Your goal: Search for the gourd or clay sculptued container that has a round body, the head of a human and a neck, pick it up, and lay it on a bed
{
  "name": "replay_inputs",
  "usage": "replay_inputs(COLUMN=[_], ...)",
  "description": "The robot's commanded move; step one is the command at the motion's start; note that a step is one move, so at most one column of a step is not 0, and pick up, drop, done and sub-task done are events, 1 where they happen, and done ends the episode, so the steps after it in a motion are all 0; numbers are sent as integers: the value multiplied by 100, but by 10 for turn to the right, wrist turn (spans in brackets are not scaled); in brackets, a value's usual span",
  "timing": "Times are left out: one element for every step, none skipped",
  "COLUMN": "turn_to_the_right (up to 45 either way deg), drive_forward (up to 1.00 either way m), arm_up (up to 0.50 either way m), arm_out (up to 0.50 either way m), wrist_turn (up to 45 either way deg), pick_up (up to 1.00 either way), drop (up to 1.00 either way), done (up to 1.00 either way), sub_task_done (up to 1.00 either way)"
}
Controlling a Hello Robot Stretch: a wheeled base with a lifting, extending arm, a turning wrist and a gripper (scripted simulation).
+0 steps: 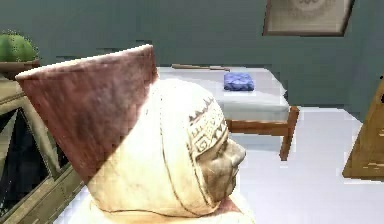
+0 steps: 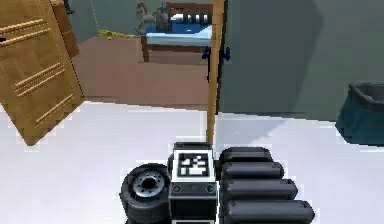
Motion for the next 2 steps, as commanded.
replay_inputs(turn_to_the_right=[-30,0], drive_forward=[0,100], arm_up=[0,0], arm_out=[0,0], wrist_turn=[0,0], pick_up=[0,0], drop=[0,0], done=[0,0], sub_task_done=[0,0])
